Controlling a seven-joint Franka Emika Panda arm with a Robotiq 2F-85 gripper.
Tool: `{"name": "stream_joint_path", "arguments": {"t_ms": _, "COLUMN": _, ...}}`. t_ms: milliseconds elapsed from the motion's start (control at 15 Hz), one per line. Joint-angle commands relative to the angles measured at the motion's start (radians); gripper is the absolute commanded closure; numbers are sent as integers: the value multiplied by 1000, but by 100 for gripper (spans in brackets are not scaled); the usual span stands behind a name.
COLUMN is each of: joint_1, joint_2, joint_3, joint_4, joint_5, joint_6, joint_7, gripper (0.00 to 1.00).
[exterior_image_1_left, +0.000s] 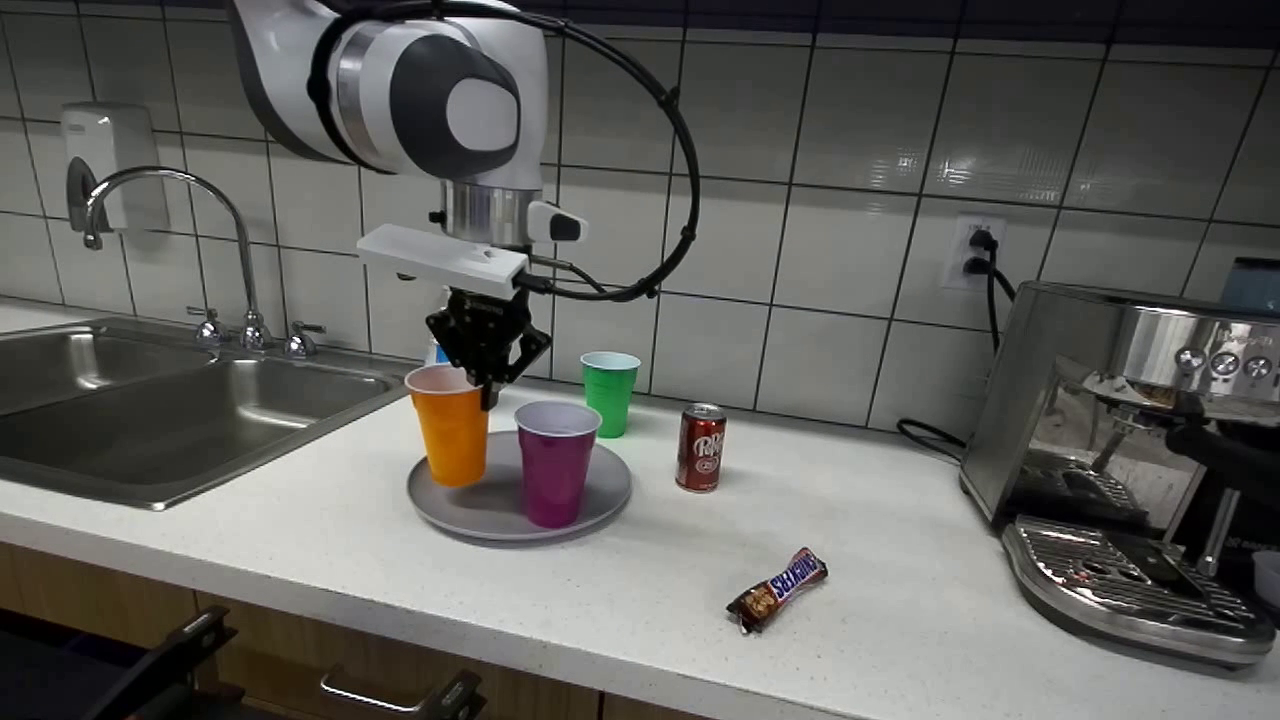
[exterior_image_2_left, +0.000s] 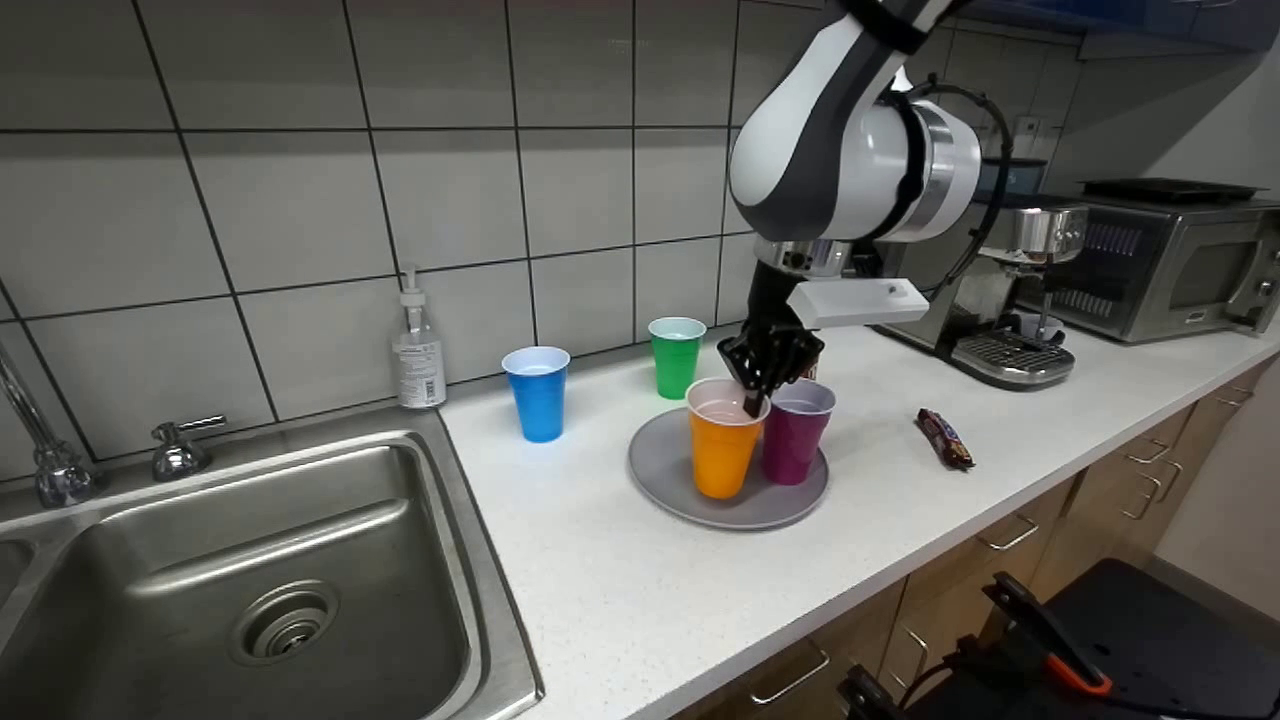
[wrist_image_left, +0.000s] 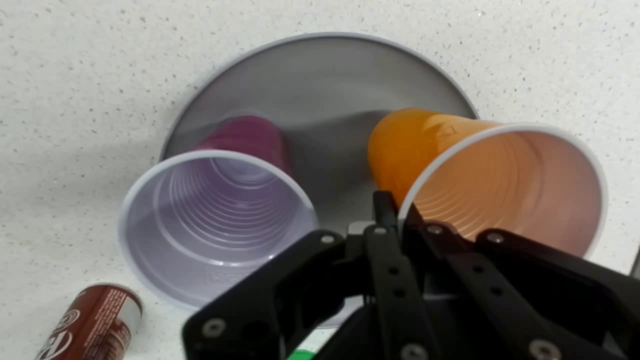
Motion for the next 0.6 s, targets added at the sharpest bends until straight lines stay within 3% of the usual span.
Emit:
{"name": "stream_joint_path", "arguments": {"t_ms": 0, "joint_1": -13, "joint_2": 7, "joint_3": 5, "joint_4": -1, "joint_5": -39, "joint_6": -8, "joint_7": 50, "gripper": 99}}
{"name": "stream_joint_path", "arguments": {"t_ms": 467, "joint_1": -12, "joint_2": 31, "joint_3": 7, "joint_4": 1, "joint_5": -62, "joint_6": -11, "joint_7": 80, "gripper": 99}}
{"name": "stream_joint_path", "arguments": {"t_ms": 533, "joint_1": -13, "joint_2": 34, "joint_3": 7, "joint_4": 3, "joint_5": -66, "joint_6": -12, "joint_7": 83, "gripper": 89}}
